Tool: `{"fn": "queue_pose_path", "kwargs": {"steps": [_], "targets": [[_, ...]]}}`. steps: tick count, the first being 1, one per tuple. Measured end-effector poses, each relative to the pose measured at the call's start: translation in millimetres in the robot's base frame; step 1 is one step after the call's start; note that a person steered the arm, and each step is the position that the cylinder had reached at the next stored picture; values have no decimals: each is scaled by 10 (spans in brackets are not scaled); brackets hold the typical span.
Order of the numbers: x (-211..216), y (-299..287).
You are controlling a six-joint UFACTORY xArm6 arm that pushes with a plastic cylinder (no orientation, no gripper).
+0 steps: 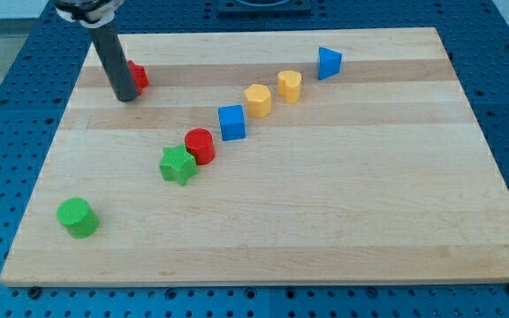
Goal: Move the red circle bottom right to the blue cube
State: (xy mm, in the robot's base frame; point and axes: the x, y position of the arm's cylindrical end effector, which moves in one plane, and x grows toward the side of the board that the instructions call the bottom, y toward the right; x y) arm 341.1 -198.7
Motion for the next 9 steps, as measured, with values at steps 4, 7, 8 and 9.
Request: {"fn": "queue_pose_path", "kwargs": {"steps": [4,7,8,9], "targets": [[-224,867],[180,285],[323,281],[712,330]]}}
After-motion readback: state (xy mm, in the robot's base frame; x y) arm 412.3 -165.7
